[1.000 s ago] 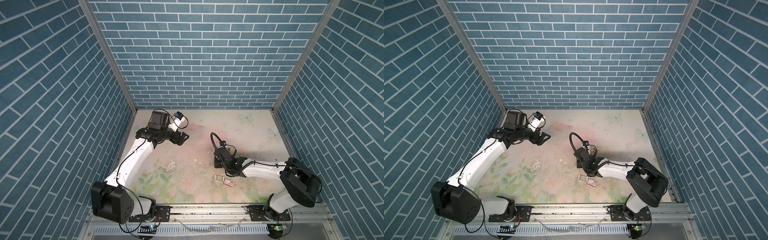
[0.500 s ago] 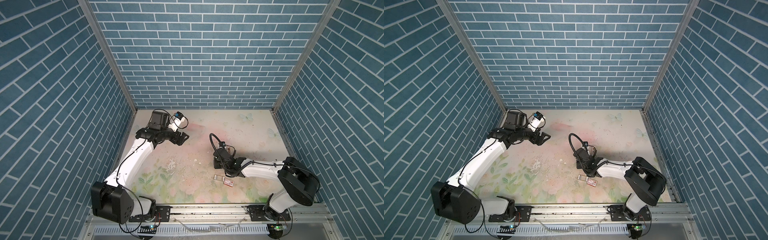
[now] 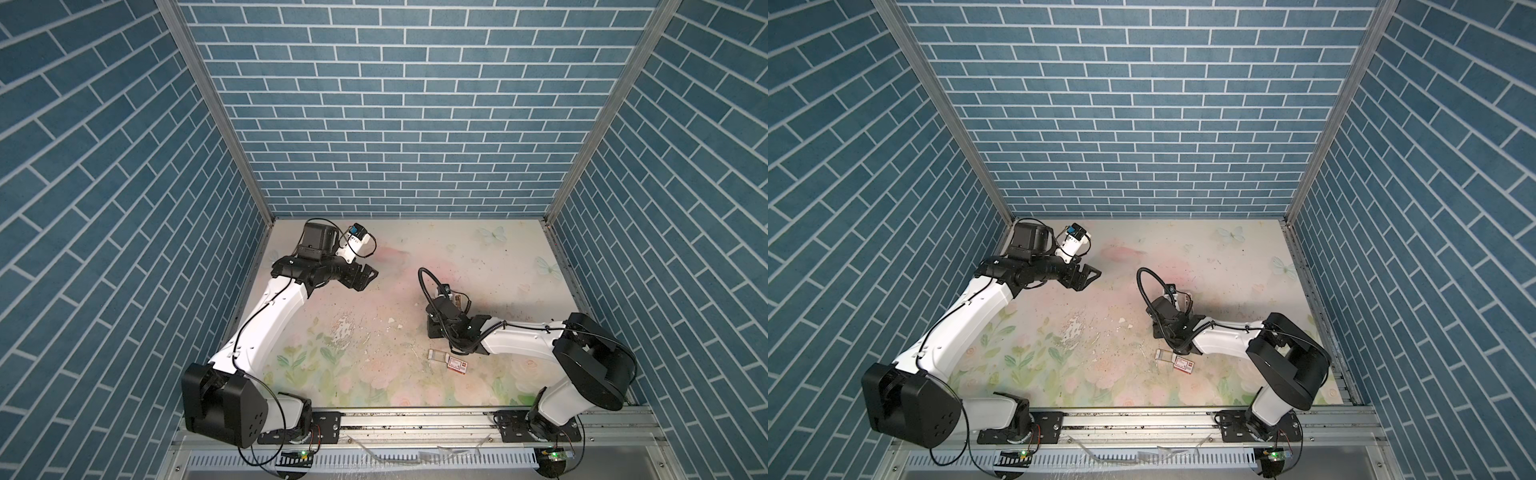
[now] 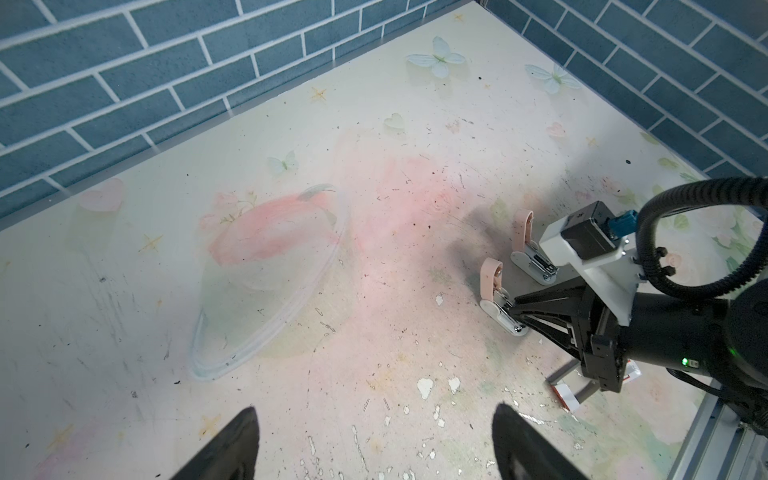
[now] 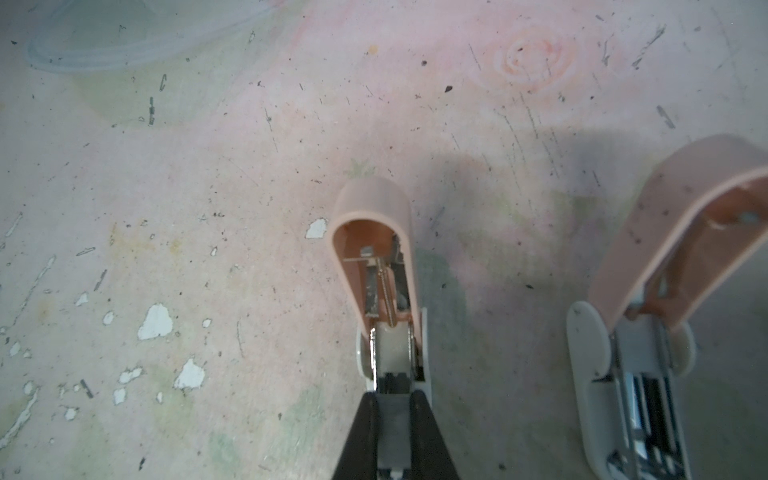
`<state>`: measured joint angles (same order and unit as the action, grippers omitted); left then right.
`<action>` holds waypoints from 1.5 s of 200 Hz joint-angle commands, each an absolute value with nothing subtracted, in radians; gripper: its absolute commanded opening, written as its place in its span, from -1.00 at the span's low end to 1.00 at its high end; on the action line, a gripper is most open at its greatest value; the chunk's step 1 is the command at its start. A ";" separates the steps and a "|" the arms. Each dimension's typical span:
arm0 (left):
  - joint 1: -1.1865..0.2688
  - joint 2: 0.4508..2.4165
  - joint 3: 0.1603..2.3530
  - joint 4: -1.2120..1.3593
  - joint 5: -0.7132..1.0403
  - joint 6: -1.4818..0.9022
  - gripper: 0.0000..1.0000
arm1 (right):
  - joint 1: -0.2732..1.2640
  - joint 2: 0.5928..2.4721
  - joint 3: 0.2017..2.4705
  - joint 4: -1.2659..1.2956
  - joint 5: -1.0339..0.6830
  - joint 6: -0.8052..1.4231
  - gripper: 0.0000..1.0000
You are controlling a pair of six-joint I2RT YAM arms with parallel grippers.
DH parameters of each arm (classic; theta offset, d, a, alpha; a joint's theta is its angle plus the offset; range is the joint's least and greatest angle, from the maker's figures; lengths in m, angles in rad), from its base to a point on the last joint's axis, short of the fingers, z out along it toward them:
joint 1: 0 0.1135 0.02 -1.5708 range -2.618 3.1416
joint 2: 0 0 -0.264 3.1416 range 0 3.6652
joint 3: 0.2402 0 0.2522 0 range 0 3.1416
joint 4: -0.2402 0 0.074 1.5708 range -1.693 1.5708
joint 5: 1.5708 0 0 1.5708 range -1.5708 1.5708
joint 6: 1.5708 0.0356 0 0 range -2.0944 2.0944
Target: Load the staples into the stapler
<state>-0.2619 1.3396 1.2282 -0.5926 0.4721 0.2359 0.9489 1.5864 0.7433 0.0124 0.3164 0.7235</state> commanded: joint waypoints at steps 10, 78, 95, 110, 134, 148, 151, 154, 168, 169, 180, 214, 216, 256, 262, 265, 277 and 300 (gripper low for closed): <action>-0.258 1.320 1.213 -0.590 0.469 0.238 0.78 | 0.953 1.612 0.765 -0.003 0.334 0.699 -0.74; -0.258 1.318 1.211 -0.589 0.468 0.238 0.78 | 0.960 1.627 0.766 -0.001 0.336 0.704 -0.73; -0.258 1.318 1.211 -0.590 0.468 0.238 0.78 | 0.960 1.625 0.765 -0.005 0.340 0.707 -0.70; -0.258 1.318 1.212 -0.590 0.470 0.238 0.78 | 0.962 1.624 0.764 -0.011 0.346 0.709 -0.67; -0.258 1.319 1.212 -0.590 0.470 0.239 0.78 | 0.963 1.621 0.764 -0.014 0.352 0.710 -0.61; -0.258 1.319 1.212 -0.590 0.469 0.238 0.77 | 0.963 1.620 0.765 -0.014 0.353 0.712 -0.60; -0.258 1.318 1.213 -0.590 0.470 0.238 0.78 | 0.963 1.620 0.764 -0.014 0.354 0.712 -0.60; -0.258 1.319 1.212 -0.591 0.469 0.238 0.78 | 0.963 1.620 0.765 -0.014 0.354 0.711 -0.60; -0.258 1.319 1.213 -0.590 0.469 0.237 0.78 | 0.965 1.621 0.768 -0.015 0.354 0.710 -0.59; -0.258 1.318 1.213 -0.590 0.469 0.236 0.77 | 0.964 1.621 0.767 -0.015 0.354 0.710 -0.58; -0.258 1.319 1.213 -0.590 0.472 0.236 0.78 | 0.963 1.621 0.770 -0.015 0.354 0.710 -0.57; -0.258 1.314 1.210 -0.590 0.470 0.236 0.78 | 0.964 1.626 0.773 -0.017 0.354 0.712 -0.55; -0.258 1.316 1.210 -0.590 0.470 0.237 0.78 | 0.965 1.626 0.773 -0.018 0.354 0.712 -0.54; -0.258 1.314 1.209 -0.589 0.471 0.237 0.78 | 0.965 1.629 0.778 -0.018 0.354 0.713 -0.50; -0.258 1.315 1.209 -0.588 0.471 0.236 0.78 | 0.964 1.628 0.778 -0.018 0.354 0.713 -0.49; -0.258 1.315 1.208 -0.588 0.471 0.237 0.78 | 0.965 1.628 0.779 -0.019 0.354 0.714 -0.49; -0.258 1.314 1.209 -0.587 0.471 0.237 0.78 | 0.965 1.628 0.780 -0.021 0.356 0.713 -0.48; -0.258 1.313 1.210 -0.588 0.472 0.237 0.78 | 0.965 1.626 0.784 -0.025 0.357 0.710 -0.43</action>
